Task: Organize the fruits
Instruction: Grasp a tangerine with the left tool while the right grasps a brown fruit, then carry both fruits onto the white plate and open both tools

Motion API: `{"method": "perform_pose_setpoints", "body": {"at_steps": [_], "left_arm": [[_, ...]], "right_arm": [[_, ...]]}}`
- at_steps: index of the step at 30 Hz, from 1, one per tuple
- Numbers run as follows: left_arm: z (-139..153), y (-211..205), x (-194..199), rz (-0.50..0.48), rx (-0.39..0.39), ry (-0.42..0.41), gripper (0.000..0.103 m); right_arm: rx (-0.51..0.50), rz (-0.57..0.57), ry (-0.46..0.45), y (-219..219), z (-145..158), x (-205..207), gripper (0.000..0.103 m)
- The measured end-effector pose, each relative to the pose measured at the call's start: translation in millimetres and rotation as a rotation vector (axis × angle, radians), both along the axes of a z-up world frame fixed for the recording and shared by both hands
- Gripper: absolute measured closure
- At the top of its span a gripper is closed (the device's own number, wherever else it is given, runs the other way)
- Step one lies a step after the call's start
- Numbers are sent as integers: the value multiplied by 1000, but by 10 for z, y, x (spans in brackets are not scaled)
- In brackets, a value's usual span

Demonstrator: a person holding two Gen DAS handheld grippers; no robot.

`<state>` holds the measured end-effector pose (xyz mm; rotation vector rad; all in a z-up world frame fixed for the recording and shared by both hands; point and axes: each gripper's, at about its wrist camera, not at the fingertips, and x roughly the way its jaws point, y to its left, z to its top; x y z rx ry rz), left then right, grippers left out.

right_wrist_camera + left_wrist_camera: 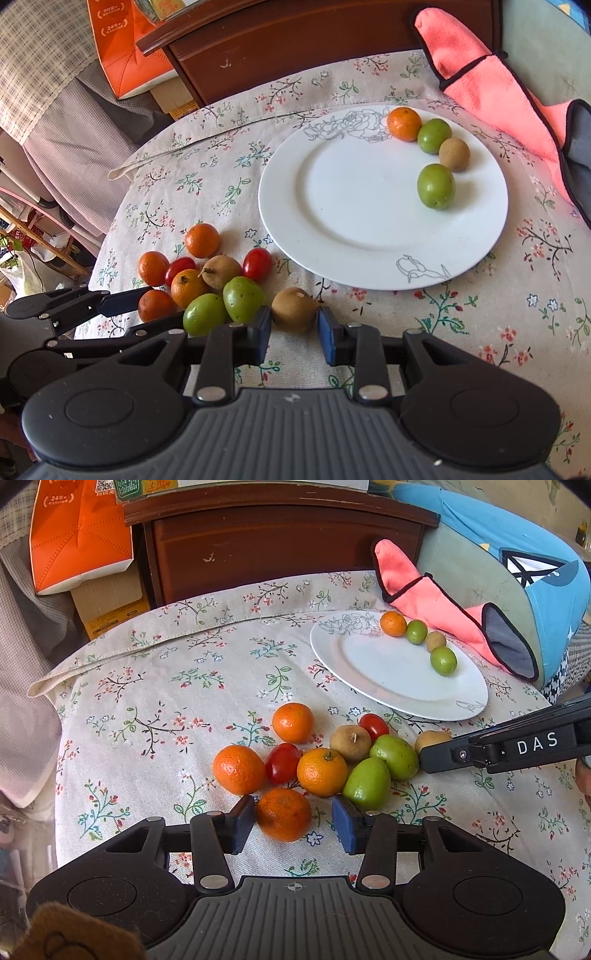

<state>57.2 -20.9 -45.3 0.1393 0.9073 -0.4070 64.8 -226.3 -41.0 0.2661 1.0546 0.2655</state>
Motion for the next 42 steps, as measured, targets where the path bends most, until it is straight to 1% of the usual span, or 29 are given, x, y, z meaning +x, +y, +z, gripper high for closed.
{"method": "perform_pose_setpoints", "body": {"at_steps": [3,5,13,23,27,37,42], "left_arm": [[10,0,2,0,-6,-1,68],[17,9,5,-1,-18,1,75],[71,46,-1,14,-60,5,76],[266,-6,-28,13,-85,-51,76],[350,-47,-37,6,-86,-84,76],[617,-181,-20,-23,-144,-139,76],[722,-246,111,-21,-199,-128,76]], "right_arm": [[-6,3,-5,7,-8,0,74],[-9,6,-9,13,-9,-2,74],[-34,31,-44,45,68,-25,76],[-50,48,-127,83,309,-107,76],[-36,31,-151,59,396,-159,76],[-28,-21,-197,-5,564,-254,76],[-21,-67,-231,-118,682,-257,76]]}}
